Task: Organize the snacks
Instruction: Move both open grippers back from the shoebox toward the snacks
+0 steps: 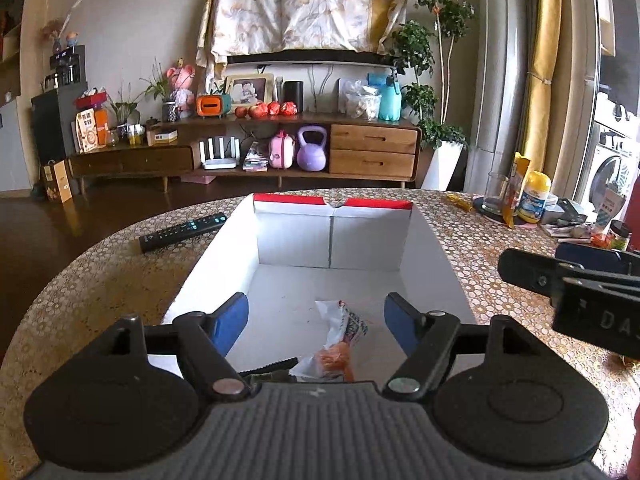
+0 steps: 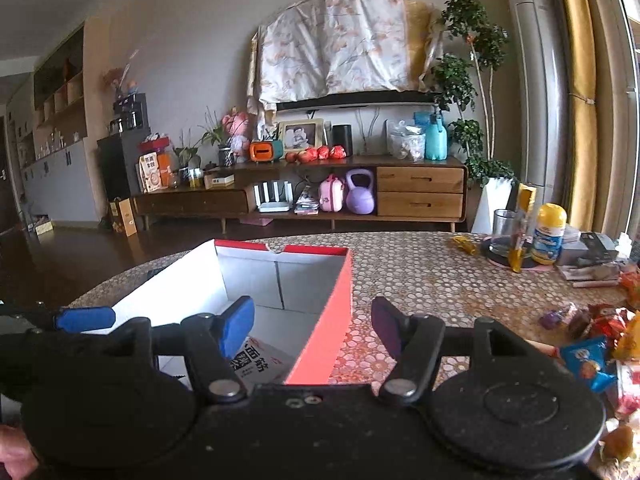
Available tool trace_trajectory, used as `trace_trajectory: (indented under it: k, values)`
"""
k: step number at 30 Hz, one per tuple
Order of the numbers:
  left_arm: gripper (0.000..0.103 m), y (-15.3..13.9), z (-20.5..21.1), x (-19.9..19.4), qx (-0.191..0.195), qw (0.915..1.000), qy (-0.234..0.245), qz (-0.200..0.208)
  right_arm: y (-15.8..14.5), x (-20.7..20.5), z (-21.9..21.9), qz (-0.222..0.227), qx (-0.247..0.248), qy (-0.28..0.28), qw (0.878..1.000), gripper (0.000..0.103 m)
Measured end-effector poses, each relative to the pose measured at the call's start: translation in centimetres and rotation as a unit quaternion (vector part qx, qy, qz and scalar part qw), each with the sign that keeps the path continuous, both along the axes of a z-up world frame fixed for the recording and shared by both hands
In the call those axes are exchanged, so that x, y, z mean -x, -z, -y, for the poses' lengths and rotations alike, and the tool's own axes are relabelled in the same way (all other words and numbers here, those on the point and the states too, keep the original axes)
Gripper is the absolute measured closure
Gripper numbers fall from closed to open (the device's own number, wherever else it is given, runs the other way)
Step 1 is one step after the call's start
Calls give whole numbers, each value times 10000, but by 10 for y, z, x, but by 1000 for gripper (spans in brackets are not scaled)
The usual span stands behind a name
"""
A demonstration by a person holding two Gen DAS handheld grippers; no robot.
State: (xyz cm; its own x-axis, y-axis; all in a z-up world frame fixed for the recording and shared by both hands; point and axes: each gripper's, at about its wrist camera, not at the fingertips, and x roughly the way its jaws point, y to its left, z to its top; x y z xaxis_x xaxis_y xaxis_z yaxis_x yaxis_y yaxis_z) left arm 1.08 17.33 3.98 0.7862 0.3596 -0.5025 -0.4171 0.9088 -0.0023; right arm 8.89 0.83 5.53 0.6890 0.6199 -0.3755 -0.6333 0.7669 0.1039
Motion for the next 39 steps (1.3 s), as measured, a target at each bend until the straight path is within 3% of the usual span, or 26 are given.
trace_trajectory:
  k: [2,4,20,24,30,39]
  values:
    - [28,-2,4,0,-16,10000,25,23,-1,2,7,3,-28,44,10000,38]
    - [21,-3,10,0,-17,9999,76,68,-1,7,14,18,-49,120,9999,35]
    - [12,-5,78,-16,-98,9964,802,260,3,26,98,146,-201,1001,9947,19]
    - [2,-5,94,-20,-68,9947,966,347,11,27,119,101,-188,1240,9921,13]
    - [2,-3,114,-27,-40,9922,1194,357,21,29,148,30,-205,1581,9872,4]
    - [0,4,137,-37,192,9868,1576,333,36,25,184,-132,-170,2040,9787,0]
